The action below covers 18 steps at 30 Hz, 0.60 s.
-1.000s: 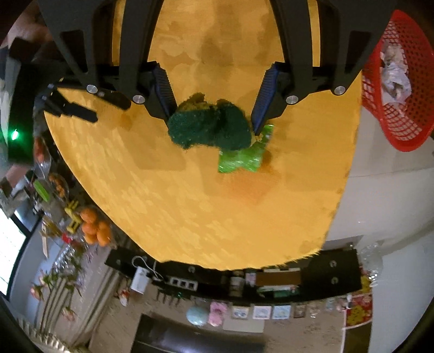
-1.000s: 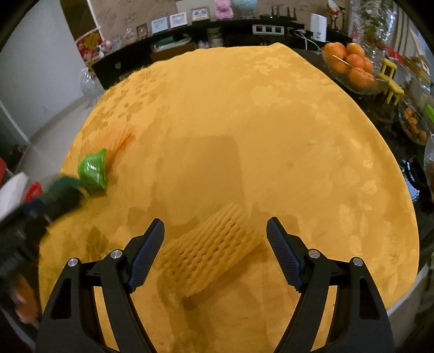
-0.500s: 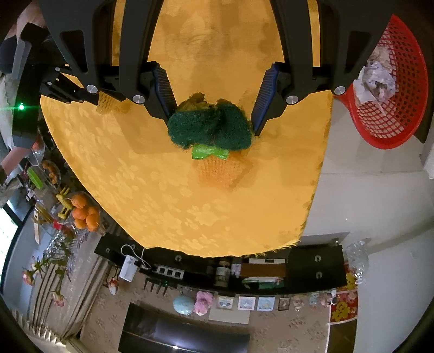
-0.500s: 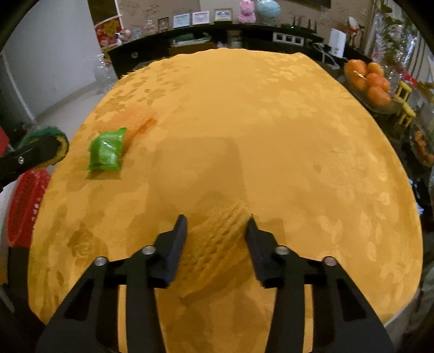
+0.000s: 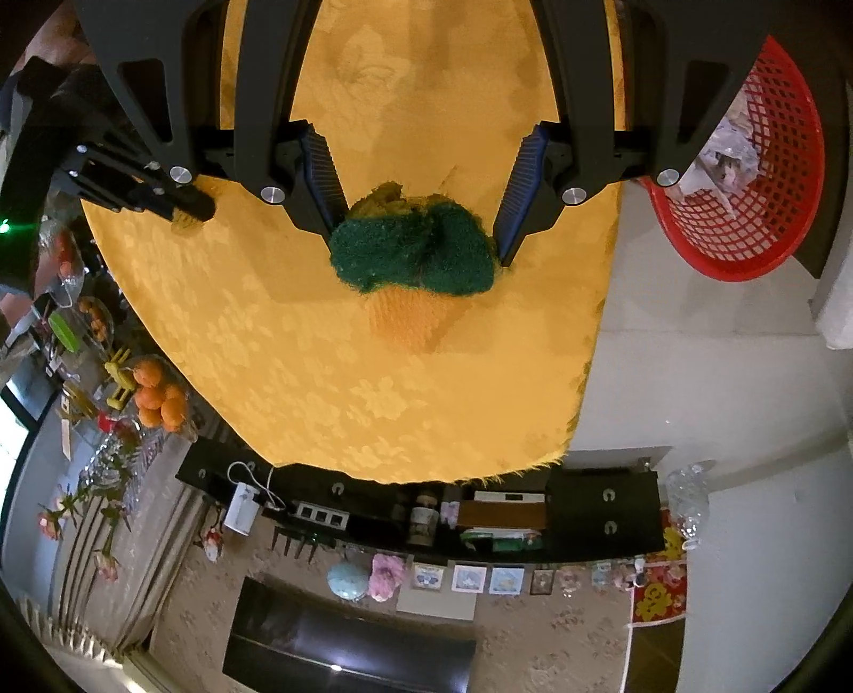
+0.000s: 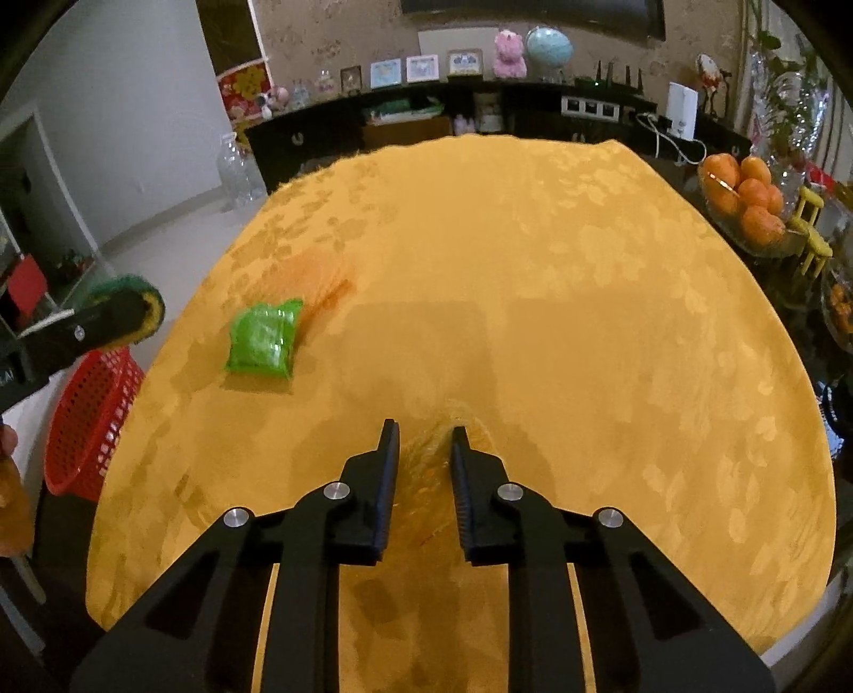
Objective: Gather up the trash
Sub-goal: 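Carry sponge and mesh sleeve over the red basket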
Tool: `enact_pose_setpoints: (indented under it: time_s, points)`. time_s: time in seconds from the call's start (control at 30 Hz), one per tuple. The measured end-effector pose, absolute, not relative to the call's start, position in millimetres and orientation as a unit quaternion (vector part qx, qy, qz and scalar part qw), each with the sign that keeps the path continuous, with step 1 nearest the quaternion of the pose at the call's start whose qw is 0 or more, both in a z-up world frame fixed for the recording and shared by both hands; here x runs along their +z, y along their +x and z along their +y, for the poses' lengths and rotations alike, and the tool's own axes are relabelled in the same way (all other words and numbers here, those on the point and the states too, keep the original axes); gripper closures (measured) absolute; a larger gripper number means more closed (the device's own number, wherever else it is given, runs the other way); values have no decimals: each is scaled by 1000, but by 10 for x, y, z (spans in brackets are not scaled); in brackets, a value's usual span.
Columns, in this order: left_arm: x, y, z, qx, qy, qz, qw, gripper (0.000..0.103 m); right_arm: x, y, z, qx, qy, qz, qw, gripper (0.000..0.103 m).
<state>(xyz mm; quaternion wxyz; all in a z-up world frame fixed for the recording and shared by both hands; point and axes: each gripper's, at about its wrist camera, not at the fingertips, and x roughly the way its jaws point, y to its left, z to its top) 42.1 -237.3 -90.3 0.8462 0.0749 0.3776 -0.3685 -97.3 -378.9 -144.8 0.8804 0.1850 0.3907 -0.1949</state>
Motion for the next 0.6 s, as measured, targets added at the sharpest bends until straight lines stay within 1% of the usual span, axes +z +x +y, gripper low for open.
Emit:
enact_pose_setpoints:
  time_s: [0.3, 0.6]
  points:
    - [-640, 402, -2247, -351, 81, 333, 871, 51, -1157, -1009, -3852, -215, 184, 348, 894, 84]
    - [-388, 485, -1941, -325, 66, 301, 894, 51, -752, -890, -3773, -214, 153, 307, 915, 84]
